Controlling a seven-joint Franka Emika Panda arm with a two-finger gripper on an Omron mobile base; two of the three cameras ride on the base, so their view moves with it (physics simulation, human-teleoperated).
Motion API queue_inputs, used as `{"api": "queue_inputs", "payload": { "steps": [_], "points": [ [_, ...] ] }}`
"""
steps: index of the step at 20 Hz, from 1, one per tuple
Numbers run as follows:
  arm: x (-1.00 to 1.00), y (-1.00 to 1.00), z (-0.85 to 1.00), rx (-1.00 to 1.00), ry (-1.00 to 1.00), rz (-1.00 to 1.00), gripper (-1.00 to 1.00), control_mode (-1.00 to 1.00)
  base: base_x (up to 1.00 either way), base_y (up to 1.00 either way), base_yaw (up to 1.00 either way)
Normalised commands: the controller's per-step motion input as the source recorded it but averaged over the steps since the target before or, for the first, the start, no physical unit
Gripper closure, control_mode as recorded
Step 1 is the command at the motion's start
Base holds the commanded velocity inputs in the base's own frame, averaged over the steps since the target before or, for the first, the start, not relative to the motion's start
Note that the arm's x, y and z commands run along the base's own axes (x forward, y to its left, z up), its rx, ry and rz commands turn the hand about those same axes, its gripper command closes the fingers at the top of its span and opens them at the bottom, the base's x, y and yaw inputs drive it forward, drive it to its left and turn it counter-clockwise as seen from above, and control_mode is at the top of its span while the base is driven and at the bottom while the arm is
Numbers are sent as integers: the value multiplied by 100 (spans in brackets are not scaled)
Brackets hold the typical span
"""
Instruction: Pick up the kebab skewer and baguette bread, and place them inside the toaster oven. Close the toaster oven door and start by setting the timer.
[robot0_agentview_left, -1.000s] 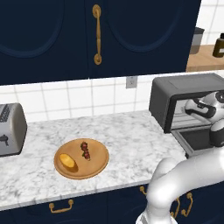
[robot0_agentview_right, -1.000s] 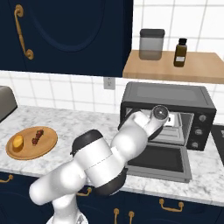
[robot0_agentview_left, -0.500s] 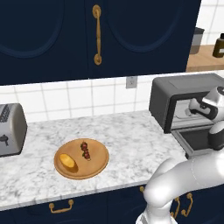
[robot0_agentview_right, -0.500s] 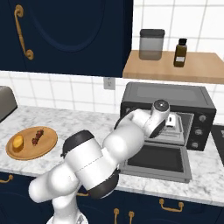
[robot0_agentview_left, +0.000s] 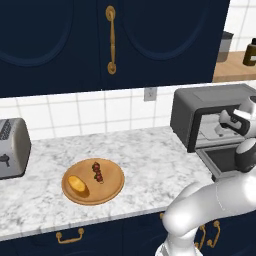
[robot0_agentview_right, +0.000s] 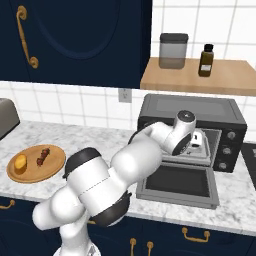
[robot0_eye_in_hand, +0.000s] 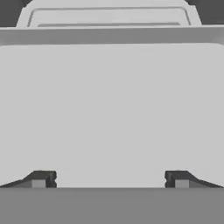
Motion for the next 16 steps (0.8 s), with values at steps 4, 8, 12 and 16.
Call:
{"api": "queue_inputs", "payload": {
  "steps": [4,8,12,16],
  "points": [
    [-43,1,-55,0,0,0,-100,-100,0,0,0],
    [-49,0,-47,0,0,0,-100,-100,0,0,0],
    [-42,1,-45,0,0,0,-100,-100,0,0,0],
    [-41,0,-39,0,0,0,-100,-100,0,0,0]
  ]
}}
